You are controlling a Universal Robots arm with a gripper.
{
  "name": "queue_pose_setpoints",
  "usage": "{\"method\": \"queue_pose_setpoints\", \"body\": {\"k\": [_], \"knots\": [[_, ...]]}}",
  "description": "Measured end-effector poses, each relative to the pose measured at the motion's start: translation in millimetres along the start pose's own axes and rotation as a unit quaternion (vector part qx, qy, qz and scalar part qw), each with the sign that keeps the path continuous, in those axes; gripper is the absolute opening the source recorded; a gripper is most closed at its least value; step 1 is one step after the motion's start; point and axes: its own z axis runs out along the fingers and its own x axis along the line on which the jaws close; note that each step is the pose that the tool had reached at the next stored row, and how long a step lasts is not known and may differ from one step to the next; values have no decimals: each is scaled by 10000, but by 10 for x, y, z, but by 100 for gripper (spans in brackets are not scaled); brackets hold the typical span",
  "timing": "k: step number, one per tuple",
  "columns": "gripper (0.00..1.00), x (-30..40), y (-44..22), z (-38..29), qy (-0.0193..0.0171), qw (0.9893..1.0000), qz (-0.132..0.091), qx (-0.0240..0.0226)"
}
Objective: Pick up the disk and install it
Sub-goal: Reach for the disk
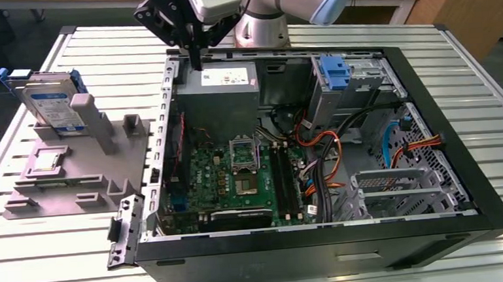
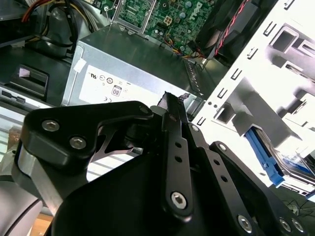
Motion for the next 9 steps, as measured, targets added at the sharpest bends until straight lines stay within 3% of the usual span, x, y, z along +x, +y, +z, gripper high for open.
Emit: {"method": "queue_pose_setpoints", "body": {"k": [9], "knots": [[10,10,-1,9,21,10000,2,1]]}}
